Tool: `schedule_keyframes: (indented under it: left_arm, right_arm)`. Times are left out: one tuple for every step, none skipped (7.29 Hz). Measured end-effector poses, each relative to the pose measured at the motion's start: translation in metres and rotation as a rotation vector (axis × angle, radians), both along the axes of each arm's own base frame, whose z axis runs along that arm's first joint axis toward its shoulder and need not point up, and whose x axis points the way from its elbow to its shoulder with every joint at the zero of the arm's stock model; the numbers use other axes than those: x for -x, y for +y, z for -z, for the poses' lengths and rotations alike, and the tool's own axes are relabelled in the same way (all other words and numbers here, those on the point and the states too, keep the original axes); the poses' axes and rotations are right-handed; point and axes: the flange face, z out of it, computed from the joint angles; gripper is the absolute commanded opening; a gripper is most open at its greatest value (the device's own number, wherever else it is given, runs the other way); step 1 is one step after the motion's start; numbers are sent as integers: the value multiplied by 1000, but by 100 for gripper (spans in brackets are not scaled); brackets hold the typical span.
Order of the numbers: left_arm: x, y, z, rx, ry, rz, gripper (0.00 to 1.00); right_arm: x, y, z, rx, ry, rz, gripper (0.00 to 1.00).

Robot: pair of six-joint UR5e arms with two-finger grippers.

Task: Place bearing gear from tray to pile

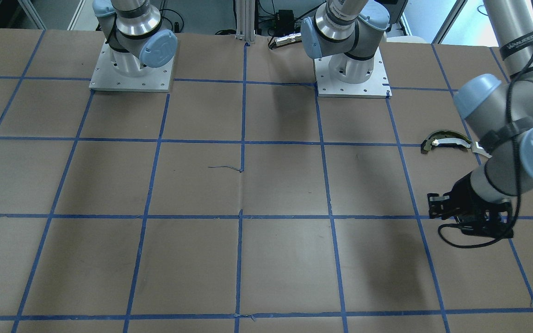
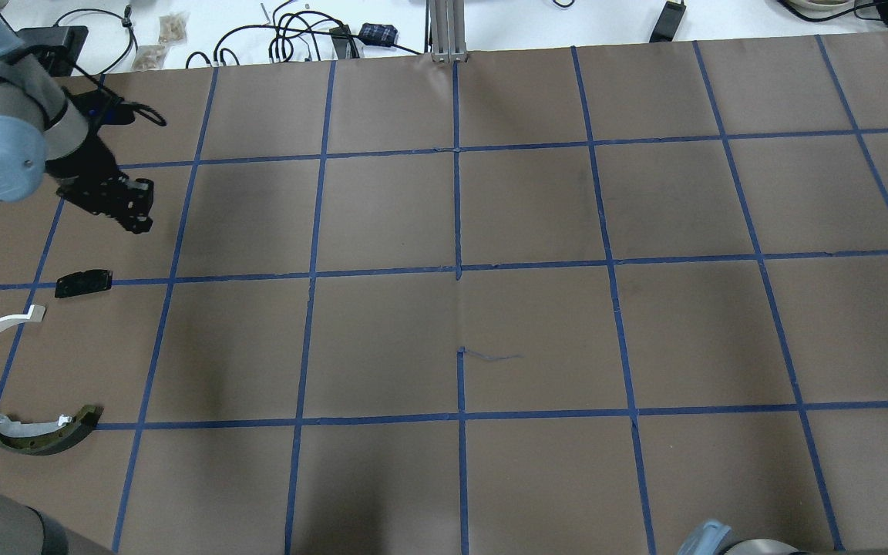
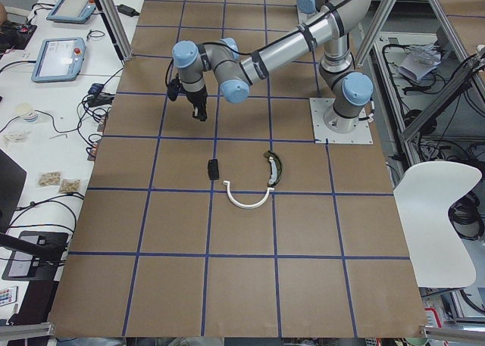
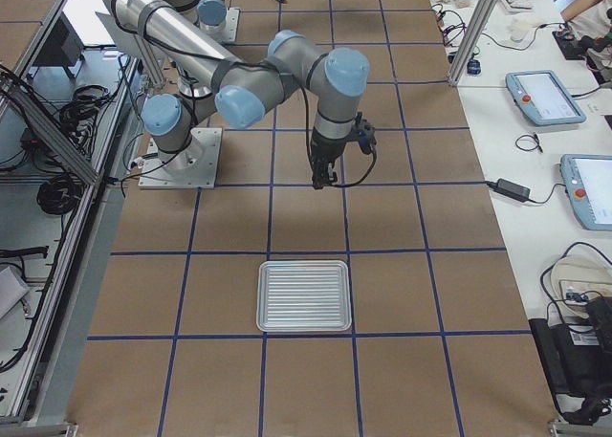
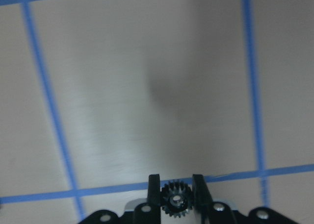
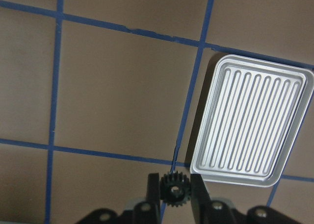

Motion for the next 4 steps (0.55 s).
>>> schedule_keyframes:
  left_arm:
    - [-54,23,1,-26,-23,-21,0]
    - [-93,46,8,-56,-22,-41,0]
    - [-120,69,24,-88,1,-63,0]
    - [-140,89,41,-113,25,-86,0]
  right_arm:
    - [-53,-16,-30,-1,5,32,12]
    - [-118,-31,-55,6,20,71,11]
    - [-184,-39,-68,20,35,111,11]
    - [-247,-42,-70,35,25,160,11]
